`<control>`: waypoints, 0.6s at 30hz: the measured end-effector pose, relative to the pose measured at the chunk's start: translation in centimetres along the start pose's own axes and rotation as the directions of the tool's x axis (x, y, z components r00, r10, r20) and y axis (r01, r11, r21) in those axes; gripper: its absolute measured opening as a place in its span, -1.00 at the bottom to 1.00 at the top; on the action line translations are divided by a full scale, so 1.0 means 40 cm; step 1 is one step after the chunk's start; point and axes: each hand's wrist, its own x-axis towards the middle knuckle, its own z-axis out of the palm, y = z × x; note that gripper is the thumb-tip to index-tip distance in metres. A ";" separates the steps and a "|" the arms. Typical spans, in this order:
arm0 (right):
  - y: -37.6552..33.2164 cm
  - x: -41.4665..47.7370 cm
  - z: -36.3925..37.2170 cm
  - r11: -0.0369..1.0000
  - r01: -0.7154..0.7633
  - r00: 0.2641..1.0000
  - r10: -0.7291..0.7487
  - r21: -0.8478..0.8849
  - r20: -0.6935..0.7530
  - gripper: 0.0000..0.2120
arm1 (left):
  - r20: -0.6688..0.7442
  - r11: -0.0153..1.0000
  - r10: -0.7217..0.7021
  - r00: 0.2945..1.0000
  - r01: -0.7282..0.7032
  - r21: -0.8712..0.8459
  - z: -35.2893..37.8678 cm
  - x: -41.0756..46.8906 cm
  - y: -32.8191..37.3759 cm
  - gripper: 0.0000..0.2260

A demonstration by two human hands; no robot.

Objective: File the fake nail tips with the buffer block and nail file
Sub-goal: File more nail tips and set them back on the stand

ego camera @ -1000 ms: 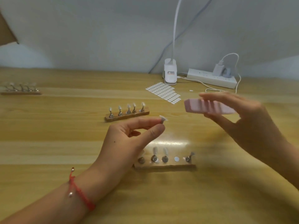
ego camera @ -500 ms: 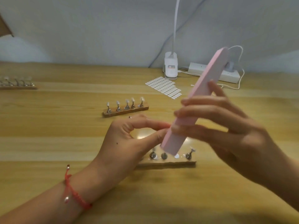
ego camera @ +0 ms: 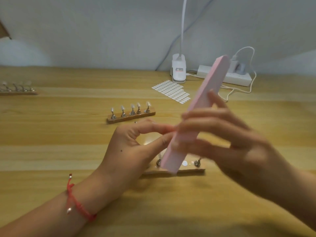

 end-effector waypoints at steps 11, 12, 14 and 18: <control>0.081 -0.023 -0.053 0.953 -0.269 0.952 0.242 -0.139 -0.185 -0.74 | -0.033 0.978 -0.192 0.981 0.189 -0.083 -0.004 0.000 0.006 -0.78; 0.068 -0.022 -0.041 0.963 -0.245 0.958 0.222 -0.115 -0.180 -0.74 | -0.021 0.971 -0.211 0.977 0.207 -0.122 -0.006 0.000 0.004 -0.78; 0.043 -0.019 -0.023 0.983 -0.167 0.977 0.154 -0.076 -0.148 -0.75 | 0.004 0.941 -0.270 0.963 0.264 -0.213 -0.008 0.001 0.002 -0.76; 0.035 -0.008 -0.018 0.997 -0.063 0.992 0.057 -0.051 -0.116 -0.77 | 0.092 0.901 -0.330 0.939 0.343 -0.267 -0.013 0.007 0.003 -0.73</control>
